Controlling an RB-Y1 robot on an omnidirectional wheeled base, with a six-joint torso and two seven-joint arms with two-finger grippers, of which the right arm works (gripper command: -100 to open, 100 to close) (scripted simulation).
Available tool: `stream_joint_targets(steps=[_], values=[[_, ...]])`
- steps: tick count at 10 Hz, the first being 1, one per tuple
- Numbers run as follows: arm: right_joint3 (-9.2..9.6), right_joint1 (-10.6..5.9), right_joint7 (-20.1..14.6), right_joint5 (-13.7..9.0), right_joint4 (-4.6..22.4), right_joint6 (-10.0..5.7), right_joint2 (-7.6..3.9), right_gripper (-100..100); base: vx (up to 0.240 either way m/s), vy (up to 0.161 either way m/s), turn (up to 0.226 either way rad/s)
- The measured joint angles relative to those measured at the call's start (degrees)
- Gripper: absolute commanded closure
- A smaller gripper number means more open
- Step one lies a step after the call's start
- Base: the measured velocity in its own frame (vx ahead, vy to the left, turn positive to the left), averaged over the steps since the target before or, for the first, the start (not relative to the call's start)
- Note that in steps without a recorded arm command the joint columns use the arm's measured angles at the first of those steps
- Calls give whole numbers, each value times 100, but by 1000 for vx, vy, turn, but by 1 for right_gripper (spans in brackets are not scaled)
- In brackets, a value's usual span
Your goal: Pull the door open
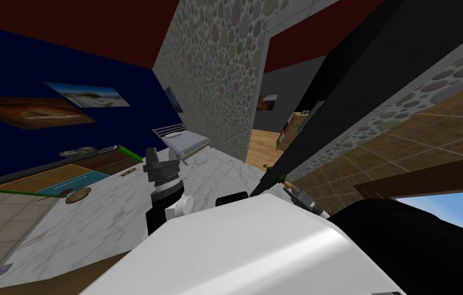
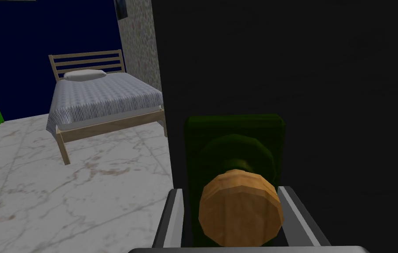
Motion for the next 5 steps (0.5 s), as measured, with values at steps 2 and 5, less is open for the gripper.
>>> stream_joint_targets(steps=[2, 5], values=[[-15, -15, 6, -4, -6, -16, -6, 100, -21, -6, 8], [-15, -10, 5, -7, 3, -8, -10, 100, -7, 3, 53]])
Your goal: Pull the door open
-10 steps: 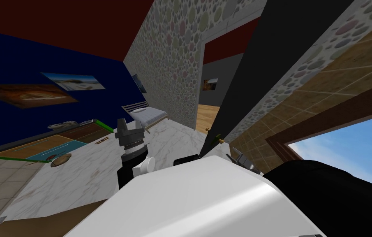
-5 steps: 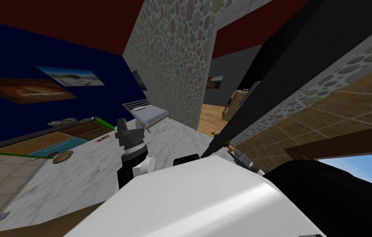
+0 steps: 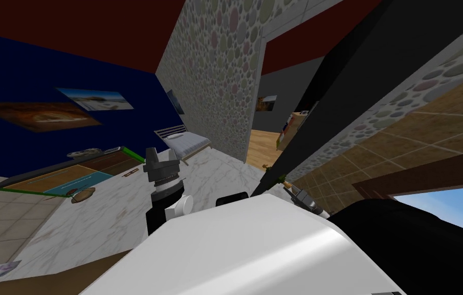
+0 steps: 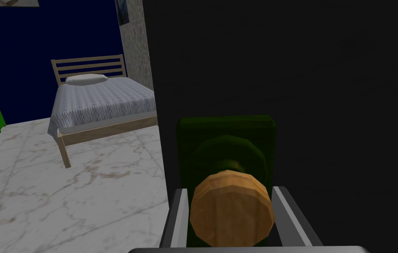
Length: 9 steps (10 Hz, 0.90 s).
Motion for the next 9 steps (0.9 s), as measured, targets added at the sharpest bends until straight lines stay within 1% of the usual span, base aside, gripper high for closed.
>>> stream_joint_targets(steps=[2, 3, 4, 6, 9], values=[[13, -94, -101, 7, 233, -79, 59, 100, -32, 30, 206], [19, -156, -169, 17, 374, -145, 92, 100, -38, 28, 144], [28, -210, -240, 28, 517, -220, 124, 100, -47, 23, 169], [77, -314, -383, 70, 844, -411, 228, 100, -76, 1, 183], [146, -428, -571, 119, 1218, -657, 321, 100, -99, -22, 125]])
